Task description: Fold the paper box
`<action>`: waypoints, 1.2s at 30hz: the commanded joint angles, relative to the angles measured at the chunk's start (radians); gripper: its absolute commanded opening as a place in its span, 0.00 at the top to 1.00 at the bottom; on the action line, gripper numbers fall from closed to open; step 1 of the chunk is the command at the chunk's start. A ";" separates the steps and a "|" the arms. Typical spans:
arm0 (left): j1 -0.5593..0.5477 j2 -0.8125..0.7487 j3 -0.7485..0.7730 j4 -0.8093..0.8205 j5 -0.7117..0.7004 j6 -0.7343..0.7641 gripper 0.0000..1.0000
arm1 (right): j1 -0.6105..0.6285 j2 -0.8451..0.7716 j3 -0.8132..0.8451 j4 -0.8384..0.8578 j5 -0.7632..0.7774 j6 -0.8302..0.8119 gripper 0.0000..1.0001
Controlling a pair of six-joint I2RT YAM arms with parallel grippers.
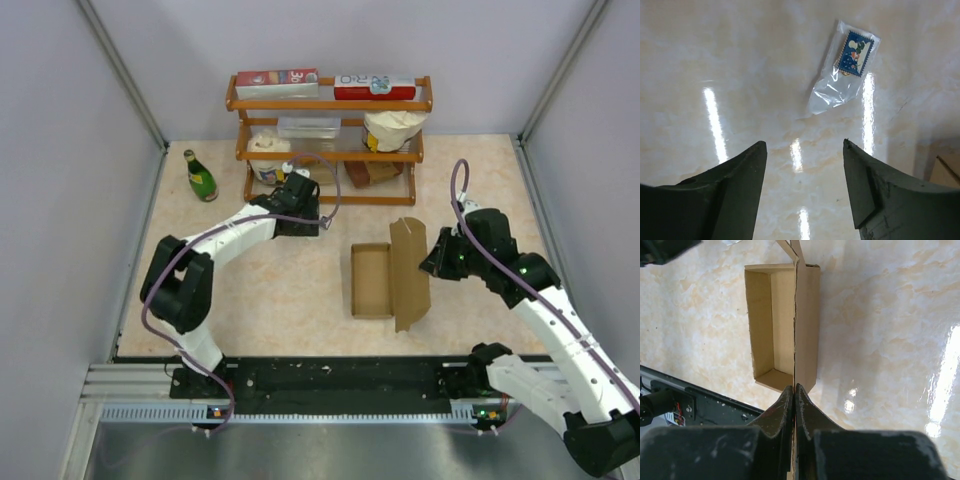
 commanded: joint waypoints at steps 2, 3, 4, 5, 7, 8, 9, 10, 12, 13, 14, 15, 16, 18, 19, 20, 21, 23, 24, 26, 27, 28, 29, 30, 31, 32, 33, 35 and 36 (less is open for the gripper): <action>0.096 0.122 0.017 0.129 0.345 -0.090 0.27 | -0.008 -0.024 0.023 0.018 -0.004 0.006 1.00; 0.115 0.137 0.007 0.152 0.385 -0.094 0.22 | -0.008 -0.022 0.023 0.020 -0.004 0.004 1.00; 0.130 0.156 0.001 0.166 0.413 -0.099 0.18 | -0.008 -0.025 0.023 0.018 -0.005 0.003 1.00; 0.142 0.168 0.001 0.175 0.439 -0.102 0.16 | -0.008 -0.024 0.022 0.018 -0.007 0.000 1.00; 0.155 0.193 0.000 0.194 0.465 -0.096 0.15 | -0.008 -0.027 0.020 0.018 -0.004 -0.002 1.00; 0.159 0.202 0.003 0.192 0.471 -0.093 0.14 | -0.008 -0.024 0.020 0.018 -0.004 0.001 1.00; 0.158 0.211 0.009 0.194 0.474 -0.088 0.13 | -0.008 -0.024 0.017 0.020 -0.004 0.000 1.00; 0.158 0.220 0.013 0.192 0.477 -0.082 0.13 | -0.008 -0.024 0.017 0.020 -0.004 0.000 1.00; 0.158 0.248 0.029 0.180 0.477 -0.073 0.13 | -0.008 -0.024 0.016 0.018 -0.005 0.000 1.00; 0.156 0.257 0.036 0.173 0.476 -0.068 0.13 | -0.008 -0.024 0.016 0.018 -0.005 0.000 1.00; 0.156 0.269 0.041 0.166 0.473 -0.062 0.13 | -0.008 -0.027 0.017 0.018 -0.004 -0.003 1.00; 0.155 0.274 0.046 0.165 0.471 -0.053 0.13 | -0.008 -0.028 0.016 0.020 -0.004 -0.003 1.00; 0.152 0.280 0.046 0.163 0.467 -0.044 0.13 | -0.008 -0.027 0.016 0.018 -0.004 -0.003 1.00; 0.139 0.289 0.055 0.153 0.441 -0.019 0.15 | -0.008 -0.027 0.013 0.018 -0.004 -0.005 1.00; 0.126 0.297 0.064 0.131 0.419 -0.010 0.15 | -0.008 -0.028 0.014 0.018 -0.004 -0.005 1.00; 0.115 0.300 0.076 0.117 0.393 0.004 0.15 | -0.008 -0.028 0.014 0.018 -0.004 -0.003 1.00; 0.106 0.309 0.082 0.102 0.372 0.011 0.16 | -0.008 -0.030 0.014 0.018 -0.005 -0.005 1.00; 0.096 0.329 0.099 0.073 0.330 0.022 0.18 | -0.008 -0.030 0.014 0.018 -0.008 -0.003 1.00; 0.093 0.340 0.104 0.062 0.307 0.025 0.19 | -0.008 -0.030 0.016 0.018 -0.008 -0.003 1.00; 0.089 0.355 0.113 0.051 0.263 0.033 0.21 | -0.008 -0.034 0.014 0.018 -0.008 -0.003 1.00; 0.086 0.365 0.115 0.051 0.253 0.036 0.23 | -0.008 -0.034 0.016 0.020 -0.008 -0.005 1.00; 0.084 0.371 0.116 0.051 0.250 0.039 0.25 | -0.008 -0.034 0.014 0.018 -0.008 -0.005 1.00; 0.081 0.374 0.119 0.051 0.244 0.037 0.25 | -0.008 -0.036 0.014 0.018 -0.008 -0.005 1.00; 0.077 0.380 0.121 0.053 0.236 0.037 0.26 | -0.008 -0.034 0.014 0.018 -0.008 -0.005 1.00; 0.072 0.385 0.122 0.053 0.226 0.039 0.27 | -0.008 -0.036 0.014 0.018 -0.008 -0.008 1.00; 0.066 0.391 0.125 0.050 0.213 0.039 0.28 | -0.008 -0.036 0.016 0.018 -0.008 -0.006 1.00; 0.064 0.397 0.128 0.048 0.209 0.039 0.29 | -0.008 -0.036 0.017 0.020 -0.010 -0.006 1.00; 0.057 0.403 0.132 0.048 0.193 0.040 0.35 | -0.008 -0.036 0.017 0.018 -0.010 -0.008 1.00; 0.052 0.405 0.132 0.048 0.187 0.042 0.37 | -0.008 -0.037 0.017 0.018 -0.010 -0.009 1.00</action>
